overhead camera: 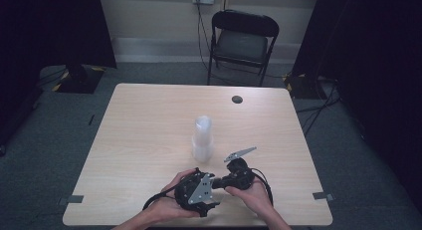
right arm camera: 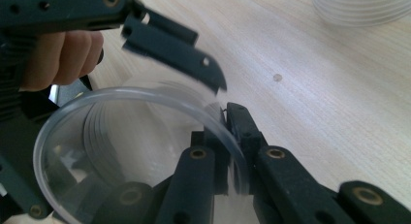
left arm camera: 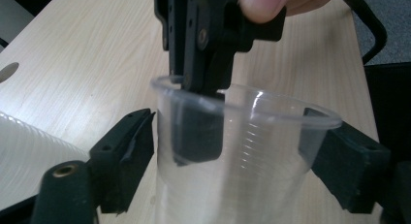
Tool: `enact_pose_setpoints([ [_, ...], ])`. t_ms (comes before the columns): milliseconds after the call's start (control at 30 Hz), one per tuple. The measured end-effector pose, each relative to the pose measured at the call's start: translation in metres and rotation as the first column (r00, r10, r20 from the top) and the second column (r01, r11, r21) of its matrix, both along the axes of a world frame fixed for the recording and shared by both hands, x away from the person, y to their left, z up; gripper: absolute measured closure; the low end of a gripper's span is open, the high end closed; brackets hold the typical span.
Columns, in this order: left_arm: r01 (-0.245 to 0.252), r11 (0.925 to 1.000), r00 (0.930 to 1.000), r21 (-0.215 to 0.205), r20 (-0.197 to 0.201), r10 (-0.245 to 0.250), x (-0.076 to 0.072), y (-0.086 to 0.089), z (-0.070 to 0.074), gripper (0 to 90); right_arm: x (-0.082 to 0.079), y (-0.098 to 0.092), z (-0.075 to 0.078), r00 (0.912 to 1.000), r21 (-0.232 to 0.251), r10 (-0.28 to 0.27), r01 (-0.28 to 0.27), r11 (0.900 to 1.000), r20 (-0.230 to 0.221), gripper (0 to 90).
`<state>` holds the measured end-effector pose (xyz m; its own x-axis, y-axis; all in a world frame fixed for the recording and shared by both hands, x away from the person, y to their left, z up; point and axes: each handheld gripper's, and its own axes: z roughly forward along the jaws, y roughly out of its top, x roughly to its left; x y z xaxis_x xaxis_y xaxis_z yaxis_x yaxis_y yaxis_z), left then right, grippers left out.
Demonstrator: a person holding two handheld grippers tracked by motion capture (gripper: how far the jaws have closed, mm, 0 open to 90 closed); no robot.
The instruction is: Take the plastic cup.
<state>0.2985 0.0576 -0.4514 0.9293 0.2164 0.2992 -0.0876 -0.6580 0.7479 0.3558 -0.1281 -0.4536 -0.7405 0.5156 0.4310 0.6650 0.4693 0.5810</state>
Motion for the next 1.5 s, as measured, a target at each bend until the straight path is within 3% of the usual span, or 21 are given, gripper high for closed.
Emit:
enact_pose_setpoints([
  [333,0.006,1.0,1.0,-0.002,0.008,-0.006,-0.003,-0.004,0.0,23.5,-0.001,0.003,-0.001,0.9995,0.001,-0.006,0.006,1.0,-0.031,88.9],
  [467,0.011,0.9997,0.9995,0.024,0.031,-0.012,-0.005,-0.005,0.0,24.0,-0.001,0.003,-0.001,0.9991,-0.004,-0.009,0.009,1.0,-0.04,88.8],
  [633,-0.009,0.9999,0.9997,-0.01,0.025,0.009,-0.004,-0.003,0.002,24.6,-0.001,0.004,-0.001,0.9993,-0.006,-0.007,0.007,1.0,-0.038,87.7],
  [667,-0.016,0.9997,0.9999,-0.021,-0.005,0.016,-0.003,-0.002,0.003,24.8,-0.001,0.003,-0.001,0.9993,-0.006,-0.007,0.007,1.0,-0.037,87.7],
  [800,-0.031,0.9985,0.9989,-0.046,-0.036,0.029,0.001,0.003,0.004,25.1,-0.001,0.002,0.0,0.9994,0.009,-0.019,0.019,1.0,-0.029,86.1],
  [900,-0.037,0.9979,0.999,-0.054,-0.026,0.036,0.002,0.004,0.004,28.2,-0.001,0.001,0.002,0.9993,0.015,-0.032,0.032,0.999,-0.022,87.1],
  [1033,-0.046,0.9963,0.9982,-0.073,-0.041,0.043,0.003,0.006,0.004,28.3,-0.001,-0.001,0.004,0.9992,0.021,-0.038,0.039,0.999,-0.014,86.3],
  [1233,-0.052,0.9963,0.9982,-0.069,-0.034,0.05,0.004,0.008,0.004,28.3,-0.001,-0.003,0.006,0.9983,0.039,-0.057,0.057,0.998,-0.004,83.4],
  [1500,-0.118,0.9845,0.9882,-0.13,-0.113,0.104,0.014,0.019,0.002,28.3,-0.002,-0.007,0.011,0.996,0.086,-0.085,0.082,0.993,0.027,77.3],
])
